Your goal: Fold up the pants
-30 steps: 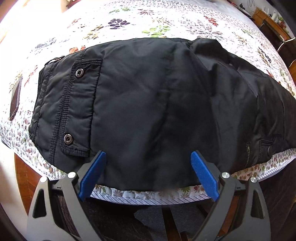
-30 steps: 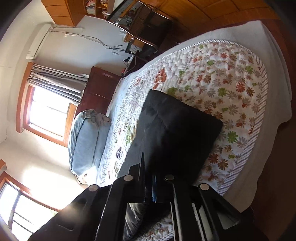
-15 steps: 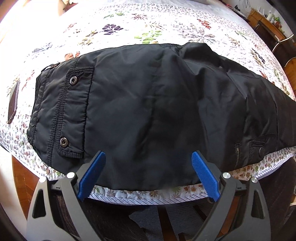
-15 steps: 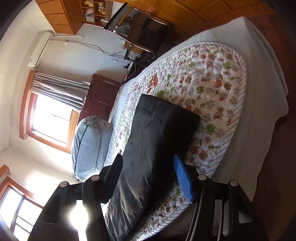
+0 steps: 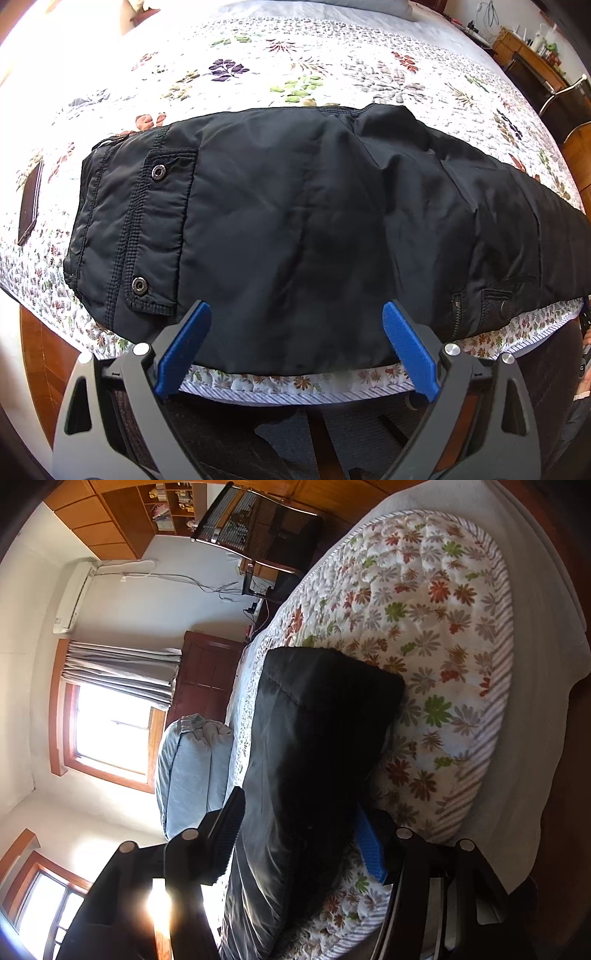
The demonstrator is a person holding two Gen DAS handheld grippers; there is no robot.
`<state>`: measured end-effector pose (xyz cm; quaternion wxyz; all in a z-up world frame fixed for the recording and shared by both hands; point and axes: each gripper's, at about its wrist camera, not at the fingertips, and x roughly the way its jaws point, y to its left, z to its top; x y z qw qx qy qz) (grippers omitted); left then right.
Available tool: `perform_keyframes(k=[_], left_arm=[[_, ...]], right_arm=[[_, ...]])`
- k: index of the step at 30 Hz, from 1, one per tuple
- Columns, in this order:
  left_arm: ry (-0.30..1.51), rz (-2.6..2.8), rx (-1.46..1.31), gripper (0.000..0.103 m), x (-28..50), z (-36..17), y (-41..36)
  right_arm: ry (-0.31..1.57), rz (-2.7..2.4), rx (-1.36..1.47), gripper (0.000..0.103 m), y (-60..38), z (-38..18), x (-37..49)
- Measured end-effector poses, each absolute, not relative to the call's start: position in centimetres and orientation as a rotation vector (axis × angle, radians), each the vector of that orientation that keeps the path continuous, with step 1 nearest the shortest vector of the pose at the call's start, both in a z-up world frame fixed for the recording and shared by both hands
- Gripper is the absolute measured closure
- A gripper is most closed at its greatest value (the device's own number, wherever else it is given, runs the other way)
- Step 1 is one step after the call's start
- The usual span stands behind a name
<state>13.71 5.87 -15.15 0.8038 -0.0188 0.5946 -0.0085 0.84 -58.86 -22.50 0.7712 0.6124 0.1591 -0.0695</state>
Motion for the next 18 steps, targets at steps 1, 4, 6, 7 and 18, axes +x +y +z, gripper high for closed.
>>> perform_keyframes(k=[1,4,6,7,18], left_arm=[[1.278,-0.014,-0.046,0.009,13.7,-15.3,6.1],[1.285,0.0,-0.061,0.009,13.6,-15.5,6.9],[1.291,0.002,-0.067,0.009,13.6,-15.7,7.1],[1.293,0.004,-0.067,0.009,13.6,-15.8,7.3],[1.273,-0.015,-0.11,0.009,12.9,-15.7,7.9]], right_arm=[[0.34,-0.141,1.32,0.055,-58.8,-22.4,1.1],[0.353,-0.167,1.312,0.077,-59.1,-23.0,1.6],[0.331,-0.15,1.342,0.084,-59.2,-23.3,1.9],[0.326,-0.152,1.328,0.087,-59.1,-23.0,2.0],[0.346,-0.183,0.856,0.094,-53.3,-10.7,4.5]])
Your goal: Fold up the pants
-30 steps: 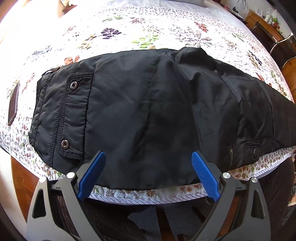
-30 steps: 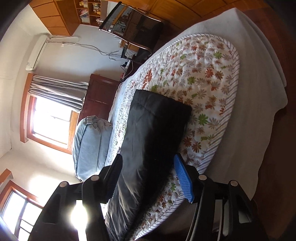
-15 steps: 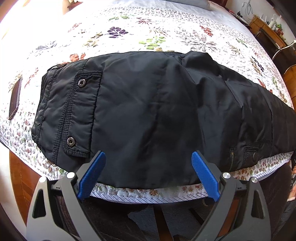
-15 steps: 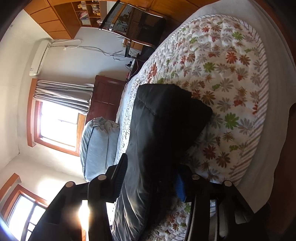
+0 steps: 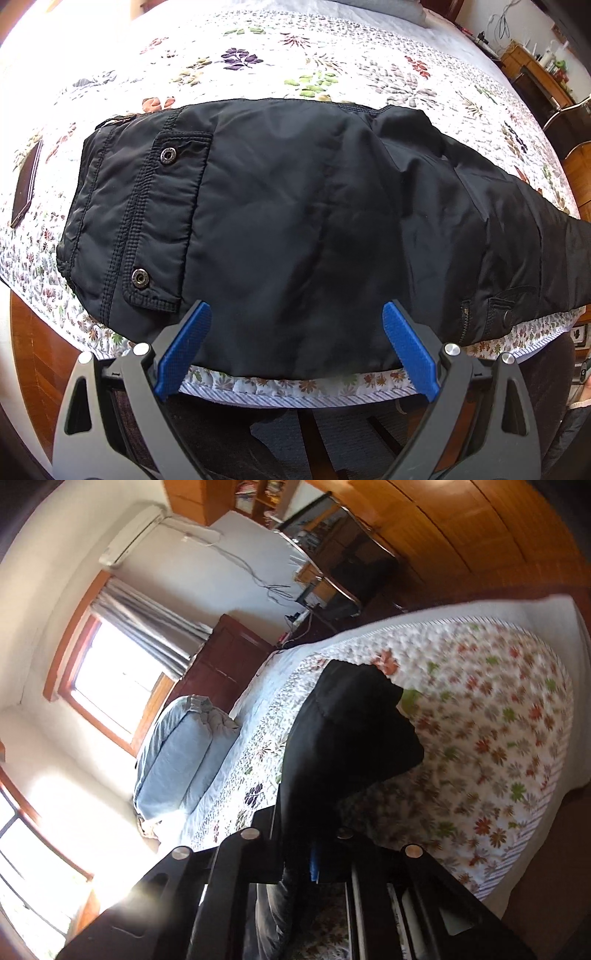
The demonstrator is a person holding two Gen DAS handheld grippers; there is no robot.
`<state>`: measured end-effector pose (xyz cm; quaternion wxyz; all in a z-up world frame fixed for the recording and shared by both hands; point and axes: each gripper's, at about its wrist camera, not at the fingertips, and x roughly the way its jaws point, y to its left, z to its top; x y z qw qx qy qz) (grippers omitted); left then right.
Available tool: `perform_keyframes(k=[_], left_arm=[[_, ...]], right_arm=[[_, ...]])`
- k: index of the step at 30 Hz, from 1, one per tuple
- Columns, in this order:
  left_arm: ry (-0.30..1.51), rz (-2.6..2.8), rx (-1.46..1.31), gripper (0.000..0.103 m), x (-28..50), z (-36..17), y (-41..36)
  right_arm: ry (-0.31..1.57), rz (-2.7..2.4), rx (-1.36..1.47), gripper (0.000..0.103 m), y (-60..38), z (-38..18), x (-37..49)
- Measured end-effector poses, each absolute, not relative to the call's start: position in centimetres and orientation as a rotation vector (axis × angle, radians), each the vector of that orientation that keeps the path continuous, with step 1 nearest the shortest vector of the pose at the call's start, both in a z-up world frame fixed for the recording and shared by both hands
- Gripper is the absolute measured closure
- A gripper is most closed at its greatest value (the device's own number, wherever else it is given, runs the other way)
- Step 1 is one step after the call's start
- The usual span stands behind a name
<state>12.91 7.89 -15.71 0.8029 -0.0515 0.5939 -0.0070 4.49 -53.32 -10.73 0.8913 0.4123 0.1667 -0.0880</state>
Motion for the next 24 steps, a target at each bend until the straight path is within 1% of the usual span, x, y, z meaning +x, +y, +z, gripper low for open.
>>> perform_keyframes(k=[6,10,16,24], left_arm=[[1.241,-0.039,-0.155,0.009,12.1,-15.0,8.3],[1.217,-0.039,-0.204,0.009,11.4,-14.5,9.1],[1.19,-0.031,-0.295,0.009,10.6,-14.3,10.7],[1.159,-0.036,-0.359,0.009,10.1,-13.7,11.9]], right_arm=[[0.39,-0.111,0.488,0.094,-44.3,-3.6,7.4],[0.458,-0.066,0.266,0.094,-37.3,-2.5,9.1],[0.603,-0.008,0.011,0.094,-28.5,-4.8,10.9],[0.808,0.068,-0.309,0.094,-19.1,-12.0,13.4]])
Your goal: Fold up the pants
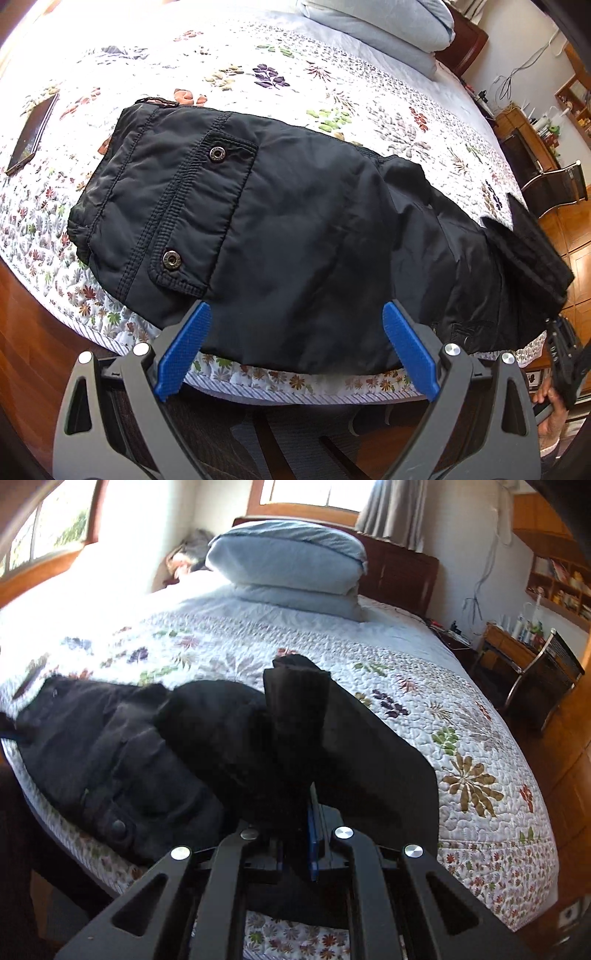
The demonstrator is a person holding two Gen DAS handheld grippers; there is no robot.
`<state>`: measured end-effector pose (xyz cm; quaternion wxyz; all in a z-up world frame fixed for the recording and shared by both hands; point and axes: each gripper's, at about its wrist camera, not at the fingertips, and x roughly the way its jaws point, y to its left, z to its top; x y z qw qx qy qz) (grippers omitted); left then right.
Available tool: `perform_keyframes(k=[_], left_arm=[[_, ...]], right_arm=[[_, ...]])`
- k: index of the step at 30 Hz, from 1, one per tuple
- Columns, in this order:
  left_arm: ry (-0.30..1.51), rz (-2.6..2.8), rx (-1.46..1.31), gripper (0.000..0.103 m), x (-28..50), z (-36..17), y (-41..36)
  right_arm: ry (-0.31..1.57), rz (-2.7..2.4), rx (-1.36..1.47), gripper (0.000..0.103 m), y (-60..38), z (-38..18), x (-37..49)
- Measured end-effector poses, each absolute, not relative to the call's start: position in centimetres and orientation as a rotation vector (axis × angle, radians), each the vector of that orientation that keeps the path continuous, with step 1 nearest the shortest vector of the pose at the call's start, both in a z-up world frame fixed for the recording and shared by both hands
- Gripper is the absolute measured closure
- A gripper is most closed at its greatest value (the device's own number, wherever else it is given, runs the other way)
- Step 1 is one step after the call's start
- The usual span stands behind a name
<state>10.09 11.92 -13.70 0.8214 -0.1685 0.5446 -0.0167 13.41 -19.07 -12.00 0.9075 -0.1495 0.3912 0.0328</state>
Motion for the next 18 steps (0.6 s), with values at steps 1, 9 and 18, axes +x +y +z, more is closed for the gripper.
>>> perform_keyframes(k=[1,9,18], left_arm=[[1.154,-0.035,-0.361,0.009,10.0,-13.6,12.0],[1.15,-0.04,-0.412,0.009,9.7,-13.9,13.0],[1.155,-0.047,-0.467,0.009,9.5,-14.7,13.5]], right_arm=[[0.823,0.073,-0.357,0.094,-18.0,-12.9,13.3],[0.878,0.102,-0.548,0.071,-14.9,-16.1,12.0],[0.756,0.273,-0.273,0.058,-16.2,-11.0,8.9]])
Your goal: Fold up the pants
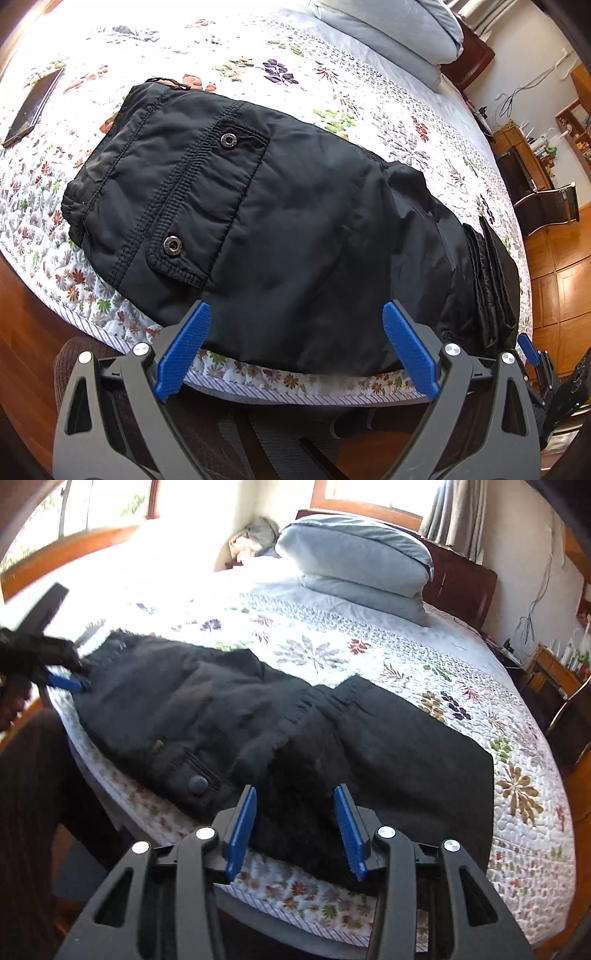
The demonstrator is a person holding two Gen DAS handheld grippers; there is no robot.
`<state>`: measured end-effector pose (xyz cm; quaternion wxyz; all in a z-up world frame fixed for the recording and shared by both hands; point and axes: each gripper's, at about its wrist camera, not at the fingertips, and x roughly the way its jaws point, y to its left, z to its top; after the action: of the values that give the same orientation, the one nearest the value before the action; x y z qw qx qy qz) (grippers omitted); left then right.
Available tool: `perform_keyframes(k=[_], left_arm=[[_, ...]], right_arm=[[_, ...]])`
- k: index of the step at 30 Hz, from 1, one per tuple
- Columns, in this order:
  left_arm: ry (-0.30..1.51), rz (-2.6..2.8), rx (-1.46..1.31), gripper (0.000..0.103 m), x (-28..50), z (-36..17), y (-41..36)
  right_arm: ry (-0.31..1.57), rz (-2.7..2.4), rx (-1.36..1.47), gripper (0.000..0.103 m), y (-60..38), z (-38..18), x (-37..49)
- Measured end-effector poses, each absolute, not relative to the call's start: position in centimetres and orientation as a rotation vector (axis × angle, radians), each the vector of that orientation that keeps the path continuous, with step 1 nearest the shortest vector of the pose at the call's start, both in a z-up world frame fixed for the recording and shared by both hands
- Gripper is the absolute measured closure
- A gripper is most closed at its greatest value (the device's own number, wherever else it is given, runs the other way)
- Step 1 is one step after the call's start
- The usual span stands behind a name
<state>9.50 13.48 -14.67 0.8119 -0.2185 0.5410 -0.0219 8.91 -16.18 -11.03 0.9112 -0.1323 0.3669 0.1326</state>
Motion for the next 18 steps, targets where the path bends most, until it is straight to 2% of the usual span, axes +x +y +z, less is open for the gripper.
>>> perform_keyframes(k=[6,8,10,11,14,18], left_arm=[[1.163,-0.06,-0.506,0.009,9.4,-15.2,13.4],[1.164,-0.061,-0.499,0.009,9.4,-15.2,13.4],[1.167,-0.058,-0.497,0.009,9.4,-15.3,13.4],[1.169,-0.056,-0.502,0.009,9.4,-15.3,13.5],[1.17,-0.054,-0.518,0.009,9.3,-15.5,13.8],[1.17,-0.04,-0.524,0.009,9.4,-15.7,14.2]], right_arm=[[0.737,0.233,-0.464,0.059,-12.9,-12.7,10.2],[0.716,0.2,-0.514,0.065,-12.2,-13.2,10.9],[0.727,0.182,-0.556,0.079,-12.0,-14.0,11.6],[0.733,0.189,-0.556,0.083,-12.0,-14.2,11.7],[0.713,0.203,-0.559,0.088,-12.0,-13.7,11.2],[0.66,0.265,-0.519,0.089,-12.2,-11.7,9.3]])
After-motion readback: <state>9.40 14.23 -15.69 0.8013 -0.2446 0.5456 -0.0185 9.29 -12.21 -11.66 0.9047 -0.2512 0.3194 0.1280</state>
